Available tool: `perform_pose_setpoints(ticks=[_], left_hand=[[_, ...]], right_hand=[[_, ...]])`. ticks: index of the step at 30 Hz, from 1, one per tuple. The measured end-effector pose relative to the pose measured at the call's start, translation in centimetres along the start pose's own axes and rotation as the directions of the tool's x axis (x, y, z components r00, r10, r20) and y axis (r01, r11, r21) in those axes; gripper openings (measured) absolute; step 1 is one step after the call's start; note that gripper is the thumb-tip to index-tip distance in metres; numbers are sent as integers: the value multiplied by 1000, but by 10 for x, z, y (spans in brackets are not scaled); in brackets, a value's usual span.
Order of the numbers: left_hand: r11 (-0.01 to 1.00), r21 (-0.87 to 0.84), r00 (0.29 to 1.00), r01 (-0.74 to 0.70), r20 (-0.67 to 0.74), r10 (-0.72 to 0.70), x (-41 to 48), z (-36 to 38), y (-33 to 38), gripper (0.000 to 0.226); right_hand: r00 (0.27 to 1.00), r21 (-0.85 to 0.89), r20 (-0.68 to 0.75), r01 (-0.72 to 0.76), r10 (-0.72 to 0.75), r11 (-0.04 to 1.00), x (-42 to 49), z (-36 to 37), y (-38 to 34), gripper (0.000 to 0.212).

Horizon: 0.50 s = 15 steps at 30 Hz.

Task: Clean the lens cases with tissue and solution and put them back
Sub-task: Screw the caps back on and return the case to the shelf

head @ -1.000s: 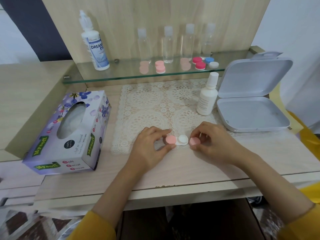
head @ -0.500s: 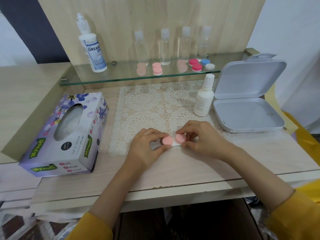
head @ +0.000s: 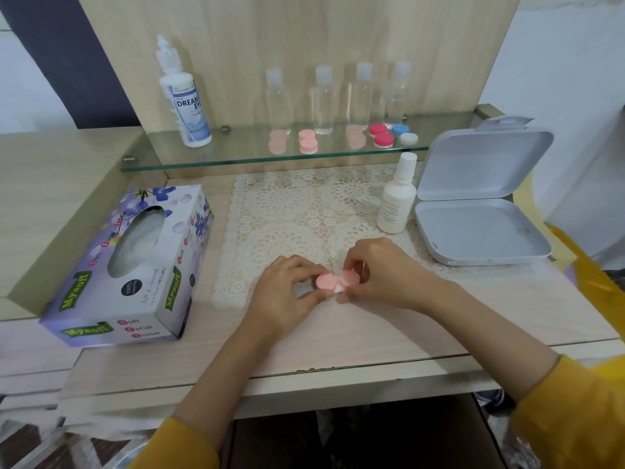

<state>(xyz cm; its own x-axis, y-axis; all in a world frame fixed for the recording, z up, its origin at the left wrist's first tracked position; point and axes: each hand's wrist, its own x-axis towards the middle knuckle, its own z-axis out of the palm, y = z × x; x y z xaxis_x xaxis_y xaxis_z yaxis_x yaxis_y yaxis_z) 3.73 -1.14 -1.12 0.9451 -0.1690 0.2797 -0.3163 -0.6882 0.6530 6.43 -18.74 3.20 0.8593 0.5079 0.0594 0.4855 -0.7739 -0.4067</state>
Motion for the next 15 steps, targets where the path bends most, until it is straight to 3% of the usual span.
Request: perform_pose_setpoints(ticks=[4,9,15], left_hand=[[1000,-19,1000,9,4,-9,0,0,1,34],[1000,-5,1000,10,3,-10,-1,-1,2,34],[1000,17,1000,-3,-3,3,0,-1,2,26]], right_hand=[[994,50,63,84,-88,995,0,-7,0,26],[997,-35,32,73,-72,997,1,0,1,14],[996,28,-26,81,-80,996,-2,6,6,17]])
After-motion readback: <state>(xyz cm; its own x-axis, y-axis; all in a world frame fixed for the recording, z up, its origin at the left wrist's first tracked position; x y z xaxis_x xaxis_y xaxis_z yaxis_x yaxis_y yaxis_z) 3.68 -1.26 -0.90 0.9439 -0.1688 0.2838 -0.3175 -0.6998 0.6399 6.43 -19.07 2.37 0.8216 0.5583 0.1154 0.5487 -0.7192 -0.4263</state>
